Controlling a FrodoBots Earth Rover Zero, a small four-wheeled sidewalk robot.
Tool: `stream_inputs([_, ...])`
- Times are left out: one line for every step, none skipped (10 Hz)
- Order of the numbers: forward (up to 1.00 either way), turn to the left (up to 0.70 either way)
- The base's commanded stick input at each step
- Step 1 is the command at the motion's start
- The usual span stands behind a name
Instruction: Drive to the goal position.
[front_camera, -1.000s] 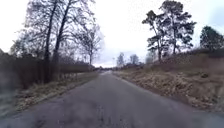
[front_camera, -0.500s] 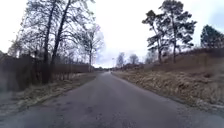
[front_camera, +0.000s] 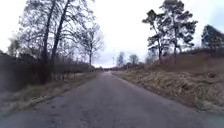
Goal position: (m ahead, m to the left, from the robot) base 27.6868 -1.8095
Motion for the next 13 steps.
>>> stream_inputs([0.5,0.0])
stream_inputs([0.5,0.0])
stream_inputs([0.5,0.0])
stream_inputs([0.5,0.0])
stream_inputs([0.5,0.0])
stream_inputs([0.5,0.0])
stream_inputs([0.5,0.0])
stream_inputs([0.5,0.0])
stream_inputs([0.5,0.0])
stream_inputs([0.5,0.0])
stream_inputs([0.5,0.0])
stream_inputs([0.5,0.0])
stream_inputs([0.5,0.0])
